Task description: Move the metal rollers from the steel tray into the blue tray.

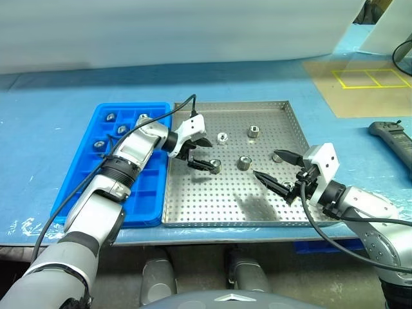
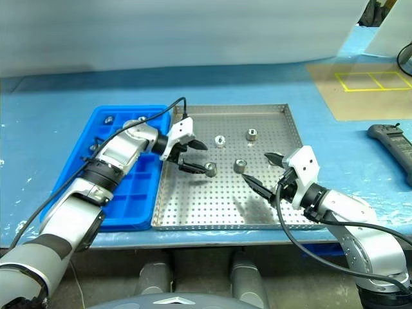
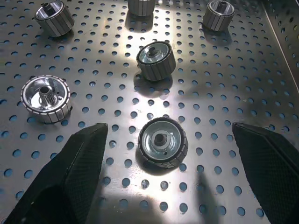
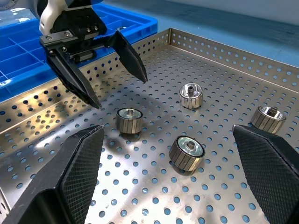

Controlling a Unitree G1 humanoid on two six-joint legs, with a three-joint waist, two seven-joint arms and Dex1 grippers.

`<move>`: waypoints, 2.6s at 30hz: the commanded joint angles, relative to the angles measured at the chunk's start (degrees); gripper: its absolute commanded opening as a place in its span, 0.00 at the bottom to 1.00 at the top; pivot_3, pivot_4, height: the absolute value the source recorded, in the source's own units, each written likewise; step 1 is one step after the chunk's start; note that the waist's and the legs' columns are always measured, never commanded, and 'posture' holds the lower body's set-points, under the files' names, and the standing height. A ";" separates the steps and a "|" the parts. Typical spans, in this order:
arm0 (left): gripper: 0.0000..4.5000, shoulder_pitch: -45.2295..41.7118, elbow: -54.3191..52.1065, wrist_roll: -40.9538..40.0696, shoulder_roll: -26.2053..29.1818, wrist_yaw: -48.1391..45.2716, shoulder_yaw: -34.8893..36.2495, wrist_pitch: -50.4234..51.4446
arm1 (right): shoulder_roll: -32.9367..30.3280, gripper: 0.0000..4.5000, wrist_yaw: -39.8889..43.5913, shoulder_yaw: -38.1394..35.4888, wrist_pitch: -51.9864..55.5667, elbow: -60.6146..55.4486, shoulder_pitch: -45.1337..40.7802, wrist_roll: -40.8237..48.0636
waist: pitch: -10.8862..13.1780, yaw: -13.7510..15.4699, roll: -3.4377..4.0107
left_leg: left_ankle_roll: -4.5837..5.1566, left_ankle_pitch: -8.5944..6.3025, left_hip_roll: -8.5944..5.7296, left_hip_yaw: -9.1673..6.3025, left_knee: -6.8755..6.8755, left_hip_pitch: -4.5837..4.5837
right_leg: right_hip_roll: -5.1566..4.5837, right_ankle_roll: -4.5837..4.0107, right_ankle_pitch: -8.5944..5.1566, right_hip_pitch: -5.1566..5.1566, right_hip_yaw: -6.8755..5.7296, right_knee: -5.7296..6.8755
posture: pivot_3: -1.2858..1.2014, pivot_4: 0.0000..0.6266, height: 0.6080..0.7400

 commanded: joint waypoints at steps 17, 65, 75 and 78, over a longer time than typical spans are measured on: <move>1.00 -3.65 6.69 4.58 -4.01 -2.47 -0.65 -4.11 | 0.25 1.00 -1.85 -1.48 -0.39 -3.15 0.53 0.97 | 0.00 -0.04 0.00 | 0.04 -0.02 0.01 0.00 -0.02 0.01 | 0.00 0.00 0.00 0.02 0.00 -0.04 | 0.39 0.24 1.00; 0.38 -5.13 8.53 4.87 -6.43 -0.53 2.44 -0.15 | -0.30 1.00 -1.57 0.98 -0.54 -3.08 -0.62 1.13 | 0.02 -0.15 -0.03 | 0.23 -0.14 0.00 0.00 -0.06 -0.09 | -0.03 0.02 -0.01 -0.03 -0.02 -0.20 | 0.39 0.24 1.00; 0.38 -1.20 -6.50 1.87 -1.12 2.71 5.86 8.47 | 0.17 1.00 3.16 7.12 -1.90 3.68 -9.13 -0.73 | 0.03 0.12 -0.02 | 0.21 -0.13 0.02 -0.01 -0.10 -0.14 | -0.03 0.01 -0.01 -0.08 -0.05 -0.19 | 0.44 0.24 1.00; 0.38 0.66 -12.51 0.76 1.28 4.60 7.55 12.07 | 0.81 1.00 5.25 9.80 -2.82 7.15 -13.04 -1.60 | 0.03 0.15 -0.01 | 0.20 -0.12 0.02 -0.01 -0.11 -0.17 | -0.03 0.01 -0.01 -0.10 -0.08 -0.18 | 0.46 0.24 1.00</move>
